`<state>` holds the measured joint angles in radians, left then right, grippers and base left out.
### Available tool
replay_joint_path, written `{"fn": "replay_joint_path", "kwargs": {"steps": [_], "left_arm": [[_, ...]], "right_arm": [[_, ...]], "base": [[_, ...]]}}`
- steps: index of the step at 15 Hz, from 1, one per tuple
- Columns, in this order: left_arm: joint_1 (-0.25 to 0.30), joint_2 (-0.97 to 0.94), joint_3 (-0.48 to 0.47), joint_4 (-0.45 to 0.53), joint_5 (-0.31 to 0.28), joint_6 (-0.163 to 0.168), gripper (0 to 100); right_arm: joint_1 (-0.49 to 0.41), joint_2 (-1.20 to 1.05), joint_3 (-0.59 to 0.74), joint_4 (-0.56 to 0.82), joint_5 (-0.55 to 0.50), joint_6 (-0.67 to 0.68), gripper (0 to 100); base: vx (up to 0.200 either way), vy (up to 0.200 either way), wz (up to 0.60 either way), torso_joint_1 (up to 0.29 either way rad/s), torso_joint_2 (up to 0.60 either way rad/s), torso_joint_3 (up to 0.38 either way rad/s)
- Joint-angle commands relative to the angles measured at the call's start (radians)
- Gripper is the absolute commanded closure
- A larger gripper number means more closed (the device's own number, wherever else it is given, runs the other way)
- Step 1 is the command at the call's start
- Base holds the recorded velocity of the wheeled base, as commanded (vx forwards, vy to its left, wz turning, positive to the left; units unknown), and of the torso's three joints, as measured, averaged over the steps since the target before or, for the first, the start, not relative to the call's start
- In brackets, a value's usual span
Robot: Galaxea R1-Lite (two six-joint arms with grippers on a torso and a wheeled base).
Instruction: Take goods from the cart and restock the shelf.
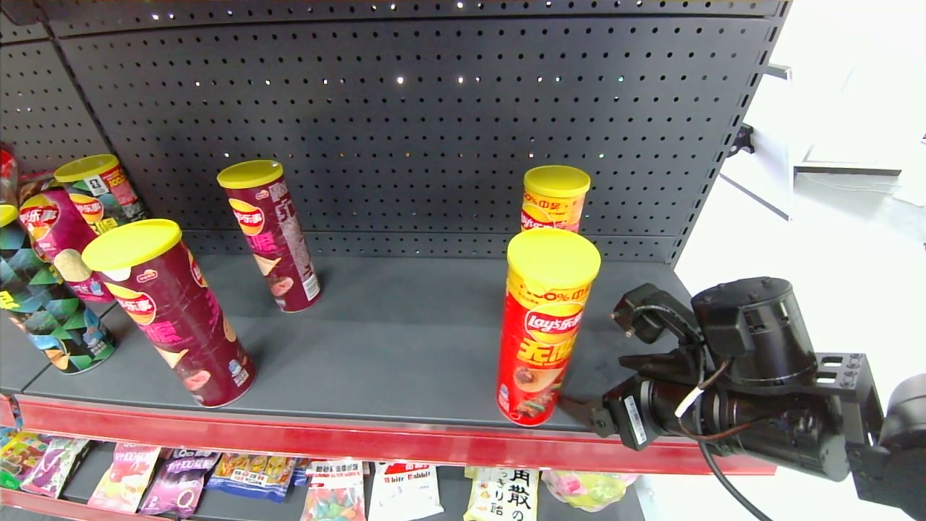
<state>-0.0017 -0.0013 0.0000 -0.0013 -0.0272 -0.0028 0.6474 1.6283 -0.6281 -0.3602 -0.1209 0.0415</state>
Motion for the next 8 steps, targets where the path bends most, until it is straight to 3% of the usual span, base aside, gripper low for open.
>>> {"fn": "replay_joint_path", "kwargs": {"steps": [1, 7, 8], "left_arm": [[0.000, 0.001, 0.000, 0.000, 0.000, 0.000, 0], [0.000, 0.001, 0.000, 0.000, 0.000, 0.000, 0], [0.000, 0.001, 0.000, 0.000, 0.000, 0.000, 0]], "right_arm": [[0.000, -0.001, 0.001, 0.000, 0.000, 0.000, 0], [-0.051, -0.100, 0.074, 0.000, -0.037, 0.003, 0], [-0.092, -0.206, 0.119, 0.001, -0.052, -0.003, 0]], "base": [[0.000, 0.000, 0.00, 0.000, 0.00, 0.000], [0.000, 0.000, 0.00, 0.000, 0.00, 0.000], [0.000, 0.000, 0.00, 0.000, 0.00, 0.000]]}}
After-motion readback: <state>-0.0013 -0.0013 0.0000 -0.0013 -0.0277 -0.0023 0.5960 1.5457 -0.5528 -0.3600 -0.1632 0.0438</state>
